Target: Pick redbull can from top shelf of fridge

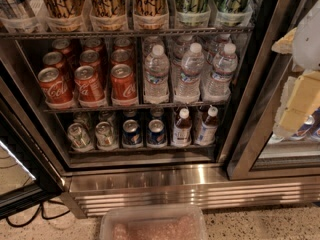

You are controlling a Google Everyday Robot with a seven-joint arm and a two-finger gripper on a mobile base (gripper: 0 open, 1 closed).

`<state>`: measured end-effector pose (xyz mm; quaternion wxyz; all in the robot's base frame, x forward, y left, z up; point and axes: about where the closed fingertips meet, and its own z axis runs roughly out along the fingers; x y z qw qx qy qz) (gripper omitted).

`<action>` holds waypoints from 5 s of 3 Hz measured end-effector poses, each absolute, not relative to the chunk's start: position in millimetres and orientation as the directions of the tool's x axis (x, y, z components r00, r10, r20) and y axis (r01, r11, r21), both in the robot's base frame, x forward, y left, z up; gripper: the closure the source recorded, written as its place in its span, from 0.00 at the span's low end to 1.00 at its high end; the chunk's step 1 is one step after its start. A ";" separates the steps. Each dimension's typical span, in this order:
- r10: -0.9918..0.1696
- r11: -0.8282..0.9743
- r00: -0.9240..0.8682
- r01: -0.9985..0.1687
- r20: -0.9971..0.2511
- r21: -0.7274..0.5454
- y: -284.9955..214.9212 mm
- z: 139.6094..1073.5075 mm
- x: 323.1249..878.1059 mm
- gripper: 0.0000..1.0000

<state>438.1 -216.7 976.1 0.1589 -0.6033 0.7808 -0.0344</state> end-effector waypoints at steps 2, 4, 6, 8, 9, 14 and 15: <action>-0.939 0.290 -0.230 -0.929 -0.254 -0.231 -198.6 965.9 436.5 0.00; -0.930 0.296 -0.225 -0.927 -0.292 -0.230 -179.1 962.9 432.0 0.00; -0.914 0.150 -0.034 -0.954 -0.405 -0.258 -76.2 960.8 429.6 0.00; -0.895 0.032 0.089 -0.964 -0.437 -0.262 -17.0 959.6 427.9 0.00; -0.856 0.023 0.130 -0.957 -0.500 -0.289 12.6 963.0 425.7 0.00; -0.542 0.212 0.226 -0.895 -0.809 -0.392 171.8 1008.4 421.6 0.00; -0.542 0.212 0.226 -0.895 -0.809 -0.392 171.8 1008.4 421.6 0.00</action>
Offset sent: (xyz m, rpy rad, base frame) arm -0.0034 0.0429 -0.0304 0.1240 0.0226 -0.0208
